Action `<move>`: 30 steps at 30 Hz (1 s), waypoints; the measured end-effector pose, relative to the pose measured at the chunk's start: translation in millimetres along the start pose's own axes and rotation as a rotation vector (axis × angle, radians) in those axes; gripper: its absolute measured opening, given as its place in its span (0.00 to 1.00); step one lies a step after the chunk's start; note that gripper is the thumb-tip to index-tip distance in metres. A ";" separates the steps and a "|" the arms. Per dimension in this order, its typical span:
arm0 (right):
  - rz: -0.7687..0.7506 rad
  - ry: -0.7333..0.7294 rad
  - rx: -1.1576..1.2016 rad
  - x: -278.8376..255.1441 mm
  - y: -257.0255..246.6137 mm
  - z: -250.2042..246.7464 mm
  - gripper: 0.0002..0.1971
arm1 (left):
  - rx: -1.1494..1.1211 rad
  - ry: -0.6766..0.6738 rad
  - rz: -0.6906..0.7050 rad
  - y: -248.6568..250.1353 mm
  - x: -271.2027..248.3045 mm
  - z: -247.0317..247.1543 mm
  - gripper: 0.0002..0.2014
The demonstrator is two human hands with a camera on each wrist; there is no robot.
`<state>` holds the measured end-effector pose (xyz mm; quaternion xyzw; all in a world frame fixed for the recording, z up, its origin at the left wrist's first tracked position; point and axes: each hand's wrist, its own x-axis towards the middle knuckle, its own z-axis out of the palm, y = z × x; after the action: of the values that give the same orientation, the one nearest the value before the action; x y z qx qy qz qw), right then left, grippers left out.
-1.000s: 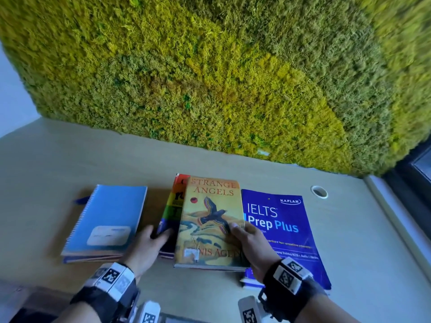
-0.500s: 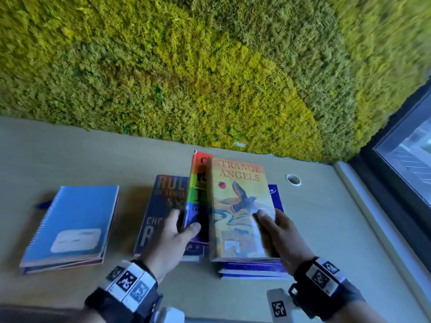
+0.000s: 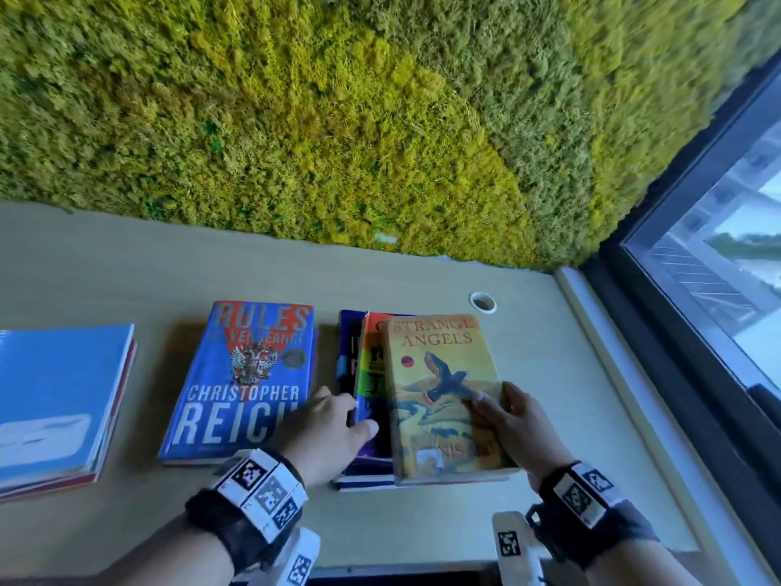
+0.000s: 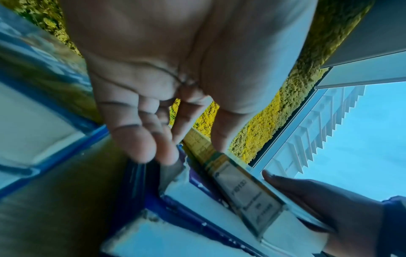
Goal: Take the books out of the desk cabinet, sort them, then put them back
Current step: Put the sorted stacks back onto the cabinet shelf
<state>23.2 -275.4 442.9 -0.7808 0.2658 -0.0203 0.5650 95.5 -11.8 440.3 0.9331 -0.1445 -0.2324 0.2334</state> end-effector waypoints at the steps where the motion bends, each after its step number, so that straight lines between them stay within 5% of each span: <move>1: -0.037 0.028 -0.036 0.4 2.1 -2.2 0.20 | -0.004 0.027 0.015 2.3 0.9 1.4 0.24; 4: -0.133 0.054 -0.122 8.4 16.7 -11.0 0.37 | -0.010 0.055 0.052 7.9 -0.1 9.3 0.30; 7: -0.154 0.071 -0.167 9.3 10.1 -8.0 0.37 | -0.028 0.020 0.077 13.4 -2.3 17.3 0.35; 12: -0.114 0.050 -0.140 7.3 4.4 4.4 0.35 | -0.444 0.031 0.060 17.9 -6.8 17.3 0.21; 15: -0.118 0.074 -0.026 2.7 -15.2 19.0 0.20 | -0.717 0.060 0.071 10.5 -21.3 10.7 0.03; 18: -0.133 -0.008 0.116 5.1 -34.2 48.2 0.11 | -0.904 0.102 0.046 -6.9 -29.8 -8.8 0.29; 23: -0.073 -0.236 0.197 2.5 -63.2 133.0 0.16 | -0.858 0.314 -0.047 -68.7 -32.9 -55.7 0.34; 25: -0.088 -0.281 0.105 2.2 -66.2 163.7 0.27 | -0.764 0.329 -0.098 -95.9 -32.6 -66.2 0.38; 27: -0.118 -0.325 -0.047 9.0 -61.4 184.9 0.35 | -0.629 0.299 -0.156 -117.9 -32.3 -69.8 0.33; 30: -0.149 -0.358 -0.170 8.7 -60.9 202.6 0.22 | -0.456 0.328 -0.168 -140.4 -33.1 -68.9 0.27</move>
<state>121.9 -89.3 421.8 -0.8344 0.1035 0.0994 0.5322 124.6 145.3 435.8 0.8904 0.0288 -0.1232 0.4371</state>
